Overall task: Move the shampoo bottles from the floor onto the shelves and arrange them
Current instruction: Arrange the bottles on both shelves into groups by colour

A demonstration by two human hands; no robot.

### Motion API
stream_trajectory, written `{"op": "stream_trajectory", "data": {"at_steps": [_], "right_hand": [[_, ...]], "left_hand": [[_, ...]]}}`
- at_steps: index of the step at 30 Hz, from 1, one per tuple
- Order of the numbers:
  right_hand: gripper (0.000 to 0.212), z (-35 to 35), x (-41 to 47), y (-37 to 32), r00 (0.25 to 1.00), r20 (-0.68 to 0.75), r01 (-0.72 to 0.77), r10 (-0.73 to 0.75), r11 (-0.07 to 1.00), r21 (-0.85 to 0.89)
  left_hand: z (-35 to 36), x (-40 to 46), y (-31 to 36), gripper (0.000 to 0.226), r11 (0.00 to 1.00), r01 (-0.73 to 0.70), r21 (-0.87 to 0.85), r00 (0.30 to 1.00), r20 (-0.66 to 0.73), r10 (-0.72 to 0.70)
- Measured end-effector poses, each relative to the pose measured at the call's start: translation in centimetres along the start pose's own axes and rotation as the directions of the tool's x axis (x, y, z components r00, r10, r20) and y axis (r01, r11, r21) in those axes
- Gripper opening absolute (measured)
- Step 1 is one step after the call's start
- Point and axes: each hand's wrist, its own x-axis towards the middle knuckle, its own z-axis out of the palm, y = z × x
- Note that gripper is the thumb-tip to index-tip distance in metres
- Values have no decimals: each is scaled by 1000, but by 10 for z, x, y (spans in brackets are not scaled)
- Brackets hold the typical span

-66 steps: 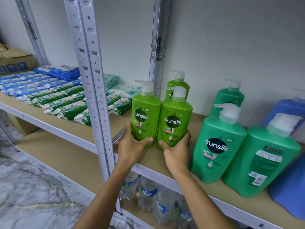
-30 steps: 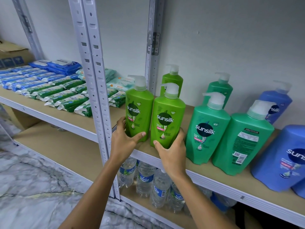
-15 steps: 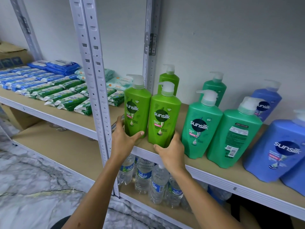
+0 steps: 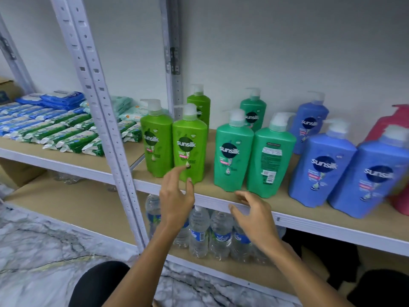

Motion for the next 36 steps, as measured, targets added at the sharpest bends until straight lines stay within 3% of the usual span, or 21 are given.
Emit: {"op": "stream_trajectory", "data": {"at_steps": [4, 10, 13, 17, 20, 25, 31, 36], "right_hand": [[26, -53, -15, 37, 995, -80, -57, 54, 997, -42], [18, -143, -36, 105, 944, -287, -185, 163, 981, -52], [18, -188, -48, 138, 880, -391, -286, 268, 958, 13], [36, -237, -56, 178, 759, -511, -389, 404, 910, 143], [47, -265, -51, 194, 705, -520, -419, 482, 875, 243], [76, -292, -25, 215, 723, -428, -329, 542, 815, 478], [66, -301, -8, 246, 737, -426, -274, 526, 807, 523], [64, -309, 11, 264, 734, -419, -297, 535, 807, 511]], "left_hand": [[32, -26, 43, 23, 987, -126, -95, 979, 150, 140], [92, -57, 123, 21, 933, -177, -314, 910, 308, 276], [123, -67, 173, 18, 897, -169, -408, 880, 348, 324], [161, -73, 246, 15, 847, -160, -506, 833, 392, 392], [188, -75, 297, 15, 810, -141, -570, 791, 427, 439], [247, -83, 338, 28, 847, 33, -531, 749, 574, 330], [301, -112, 348, 45, 910, 189, -370, 730, 672, 122], [330, -118, 357, 52, 866, 325, -381, 703, 710, 49]]}}
